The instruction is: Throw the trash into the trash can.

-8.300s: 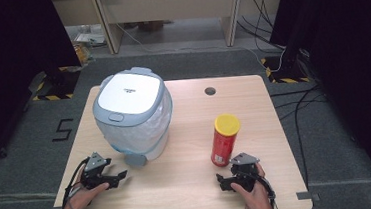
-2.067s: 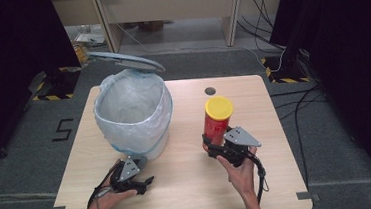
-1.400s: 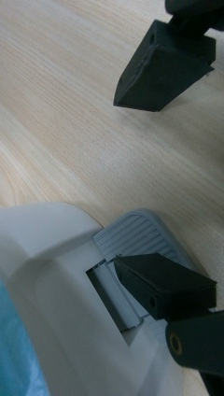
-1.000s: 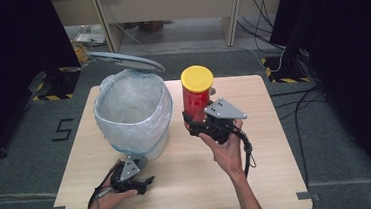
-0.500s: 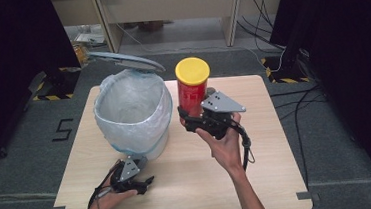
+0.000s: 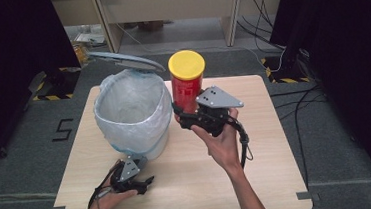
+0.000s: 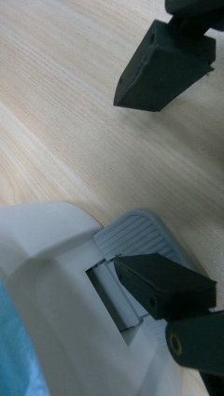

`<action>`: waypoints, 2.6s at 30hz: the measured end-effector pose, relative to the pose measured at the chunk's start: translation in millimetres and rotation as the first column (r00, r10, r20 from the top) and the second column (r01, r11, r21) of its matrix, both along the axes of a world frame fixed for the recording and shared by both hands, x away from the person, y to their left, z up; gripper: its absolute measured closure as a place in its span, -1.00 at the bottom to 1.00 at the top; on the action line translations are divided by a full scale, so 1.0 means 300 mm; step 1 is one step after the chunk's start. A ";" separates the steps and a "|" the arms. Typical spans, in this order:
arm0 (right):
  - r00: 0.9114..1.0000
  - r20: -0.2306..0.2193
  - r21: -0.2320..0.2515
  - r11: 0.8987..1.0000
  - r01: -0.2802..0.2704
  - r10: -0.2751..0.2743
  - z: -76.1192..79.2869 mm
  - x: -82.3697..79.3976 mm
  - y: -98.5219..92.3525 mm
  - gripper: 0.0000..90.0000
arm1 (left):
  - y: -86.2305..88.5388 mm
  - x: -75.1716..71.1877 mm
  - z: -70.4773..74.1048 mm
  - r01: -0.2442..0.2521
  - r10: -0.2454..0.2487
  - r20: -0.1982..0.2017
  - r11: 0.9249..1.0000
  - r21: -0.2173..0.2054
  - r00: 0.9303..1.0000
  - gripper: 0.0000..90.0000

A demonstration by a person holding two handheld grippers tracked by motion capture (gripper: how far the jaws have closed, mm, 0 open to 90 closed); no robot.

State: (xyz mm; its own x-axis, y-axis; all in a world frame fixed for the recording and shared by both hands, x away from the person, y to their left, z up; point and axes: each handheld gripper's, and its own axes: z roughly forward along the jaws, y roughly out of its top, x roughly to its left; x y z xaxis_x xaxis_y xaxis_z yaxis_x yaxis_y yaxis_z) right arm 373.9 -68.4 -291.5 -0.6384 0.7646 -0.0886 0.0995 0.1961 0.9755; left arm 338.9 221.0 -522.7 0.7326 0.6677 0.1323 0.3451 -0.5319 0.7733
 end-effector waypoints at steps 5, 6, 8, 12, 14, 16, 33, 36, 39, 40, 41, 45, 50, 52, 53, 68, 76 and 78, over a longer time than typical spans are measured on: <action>1.000 0.003 0.012 1.000 -0.010 0.010 0.031 -0.005 0.016 -0.45 | 0.001 0.000 0.001 0.002 -0.002 -0.003 1.000 0.002 1.000 -0.59; 1.000 0.006 0.012 1.000 -0.010 0.010 0.038 -0.005 0.019 -0.45 | 0.001 0.000 0.001 0.002 -0.002 -0.003 1.000 0.002 1.000 -0.59; 1.000 0.006 0.011 1.000 -0.016 0.016 0.053 -0.005 0.025 -0.45 | 0.001 0.000 0.001 0.004 -0.004 -0.004 1.000 0.002 1.000 -0.59; 0.999 0.005 0.024 0.999 -0.042 0.042 0.081 0.003 0.054 -0.45 | 0.001 0.000 0.001 0.004 -0.004 -0.004 1.000 0.002 1.000 -0.59; 0.999 0.004 0.025 0.998 -0.054 0.053 0.088 0.007 0.072 -0.45 | 0.001 0.000 0.001 0.003 -0.003 -0.004 1.000 0.003 1.000 -0.59; 0.998 0.002 0.025 0.998 -0.060 0.060 0.092 0.008 0.080 -0.45 | 0.001 0.000 0.001 0.004 -0.004 -0.003 1.000 0.003 1.000 -0.59; 0.990 -0.004 0.006 0.990 -0.144 0.144 0.135 0.039 0.236 -0.45 | 0.001 0.000 0.000 0.002 -0.002 -0.001 1.000 0.000 1.000 -0.59; 0.988 -0.009 0.008 0.988 -0.155 0.155 0.138 0.042 0.253 -0.45 | 0.000 0.000 0.000 0.002 -0.002 -0.008 1.000 -0.002 1.000 -0.59; 0.986 -0.007 -0.005 0.986 -0.167 0.167 0.140 0.047 0.279 -0.45 | 0.000 0.000 0.001 0.002 -0.003 -0.008 1.000 -0.002 1.000 -0.59; 0.986 -0.009 -0.006 0.986 -0.169 0.169 0.140 0.049 0.288 -0.45 | 0.000 0.000 0.000 0.000 0.000 -0.005 1.000 -0.004 1.000 -0.59; 0.985 -0.013 -0.007 0.985 -0.173 0.173 0.140 0.050 0.296 -0.45 | 0.000 -0.001 0.000 0.000 0.000 -0.007 1.000 -0.003 1.000 -0.59; 0.983 -0.019 -0.012 0.983 -0.182 0.181 0.136 0.061 0.323 -0.45 | 0.000 0.000 0.000 0.001 -0.001 -0.006 1.000 -0.005 1.000 -0.59; 0.982 -0.029 -0.015 0.982 -0.186 0.185 0.127 0.078 0.347 -0.45 | 0.000 0.000 0.000 0.001 -0.001 -0.006 1.000 -0.005 1.000 -0.59; 0.981 -0.031 -0.015 0.982 -0.189 0.189 0.123 0.083 0.357 -0.45 | 0.001 0.000 0.001 0.002 -0.002 -0.008 1.000 -0.002 1.000 -0.59; 0.981 -0.032 -0.017 0.982 -0.190 0.189 0.120 0.086 0.363 -0.45 | 0.000 0.000 0.000 0.001 -0.001 -0.005 1.000 -0.004 1.000 -0.59; 0.979 -0.067 -0.039 0.980 -0.196 0.193 0.090 0.124 0.417 -0.45 | 0.001 0.000 0.000 0.003 -0.003 -0.005 1.000 -0.005 1.000 -0.59; 0.977 -0.083 -0.056 0.978 -0.200 0.195 0.077 0.136 0.434 -0.45 | 0.001 0.000 0.000 0.003 -0.003 -0.005 1.000 -0.005 1.000 -0.59; 0.976 -0.095 -0.066 0.977 -0.201 0.194 0.072 0.139 0.438 -0.46 | 0.001 0.000 0.000 0.004 -0.004 -0.005 1.000 -0.005 1.000 -0.59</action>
